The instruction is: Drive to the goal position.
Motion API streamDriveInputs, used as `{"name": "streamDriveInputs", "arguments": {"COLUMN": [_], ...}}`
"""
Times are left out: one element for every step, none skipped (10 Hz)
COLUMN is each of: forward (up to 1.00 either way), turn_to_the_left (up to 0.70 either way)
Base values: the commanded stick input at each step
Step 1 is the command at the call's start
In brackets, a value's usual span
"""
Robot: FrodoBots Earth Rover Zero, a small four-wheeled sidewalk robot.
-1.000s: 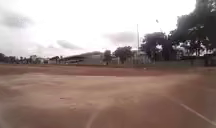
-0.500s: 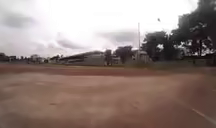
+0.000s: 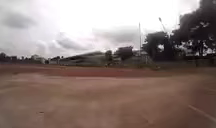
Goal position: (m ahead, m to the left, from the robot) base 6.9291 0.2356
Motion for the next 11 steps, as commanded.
{"name": "streamDriveInputs", "arguments": {"forward": [0.70, 0.70, 0.70, 0.70, 0.70, 0.70, 0.70, 0.70, 0.70, 0.70, 0.70], "turn_to_the_left": [0.00, 0.00, 0.00, 0.00, 0.00, 0.00, 0.00, 0.00, 0.00, 0.00, 0.00]}}
